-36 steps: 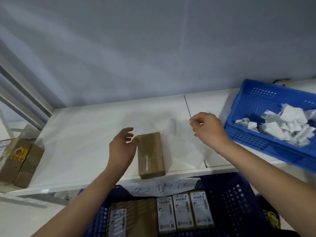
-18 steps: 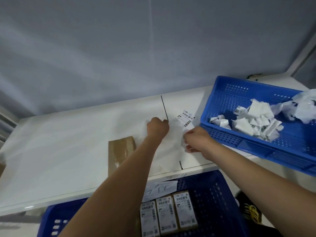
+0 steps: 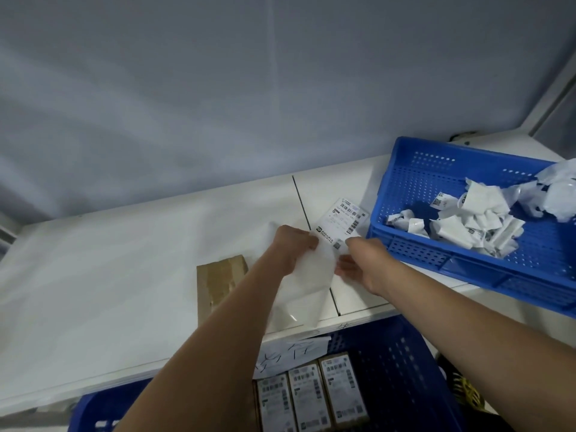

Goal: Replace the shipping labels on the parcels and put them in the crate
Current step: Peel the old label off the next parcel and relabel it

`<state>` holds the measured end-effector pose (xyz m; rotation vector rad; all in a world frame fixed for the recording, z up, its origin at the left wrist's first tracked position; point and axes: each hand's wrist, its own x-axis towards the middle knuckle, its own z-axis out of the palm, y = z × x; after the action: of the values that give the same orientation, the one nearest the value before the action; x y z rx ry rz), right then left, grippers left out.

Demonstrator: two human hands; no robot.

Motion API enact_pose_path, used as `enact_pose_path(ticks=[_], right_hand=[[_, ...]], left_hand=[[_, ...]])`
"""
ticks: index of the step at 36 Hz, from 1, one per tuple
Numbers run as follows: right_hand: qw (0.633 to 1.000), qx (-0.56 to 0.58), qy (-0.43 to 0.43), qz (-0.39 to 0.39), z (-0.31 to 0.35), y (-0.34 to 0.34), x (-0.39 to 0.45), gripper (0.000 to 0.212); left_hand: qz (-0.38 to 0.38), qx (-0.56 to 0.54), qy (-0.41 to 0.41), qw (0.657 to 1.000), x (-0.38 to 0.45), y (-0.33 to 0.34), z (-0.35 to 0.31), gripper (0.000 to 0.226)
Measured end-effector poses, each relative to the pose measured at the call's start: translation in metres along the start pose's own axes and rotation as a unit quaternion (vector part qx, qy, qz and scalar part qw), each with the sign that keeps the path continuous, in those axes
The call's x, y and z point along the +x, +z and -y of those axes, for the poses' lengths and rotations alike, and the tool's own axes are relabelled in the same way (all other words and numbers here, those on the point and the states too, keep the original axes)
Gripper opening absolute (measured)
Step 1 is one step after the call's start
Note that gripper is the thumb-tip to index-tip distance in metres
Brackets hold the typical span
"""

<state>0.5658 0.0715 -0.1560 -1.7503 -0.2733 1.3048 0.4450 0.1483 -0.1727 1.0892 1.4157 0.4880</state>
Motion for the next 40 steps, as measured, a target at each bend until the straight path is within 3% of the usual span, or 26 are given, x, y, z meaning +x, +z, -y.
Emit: enact_pose_path(ticks=[5,12,15,19,23,32,36,38,40], right_hand=[[0.999,0.040,-0.002,-0.006,-0.001,0.004,0.003,0.014],[0.997,0.072,-0.025,-0.011,0.007,0.013,0.002,0.025],[0.993,0.100,-0.056,-0.039,0.012,0.017,0.000,0.012],[0.980,0.042,-0.164,-0.105,0.017,0.020,0.003,0.017],[0.965,0.033,-0.236,-0.107,0.027,0.022,0.001,0.020],[0.947,-0.004,-0.307,-0.093,0.045,0.018,-0.003,0.026],[0.933,-0.034,-0.348,-0.089,0.055,0.016,-0.007,0.029],[0.918,-0.089,-0.370,-0.114,0.054,0.015,-0.009,0.034],[0.875,-0.174,-0.425,-0.155,0.051,0.012,-0.012,0.043]], left_hand=[[0.032,-0.052,0.008,0.998,-0.007,-0.007,0.000,0.029],[0.041,-0.082,0.016,0.996,-0.015,-0.015,-0.004,0.042],[0.039,-0.090,0.029,0.995,-0.019,-0.014,-0.009,0.042],[0.047,-0.083,0.059,0.994,-0.023,-0.014,-0.018,0.042],[0.061,-0.110,0.072,0.990,-0.026,-0.020,-0.028,0.029],[0.050,-0.223,0.073,0.971,-0.031,-0.025,-0.041,0.014],[0.048,-0.226,0.092,0.969,-0.032,-0.025,-0.054,0.017],[0.035,-0.208,0.109,0.971,-0.032,-0.023,-0.058,0.013],[0.018,-0.189,0.129,0.973,-0.034,-0.020,-0.060,0.010]])
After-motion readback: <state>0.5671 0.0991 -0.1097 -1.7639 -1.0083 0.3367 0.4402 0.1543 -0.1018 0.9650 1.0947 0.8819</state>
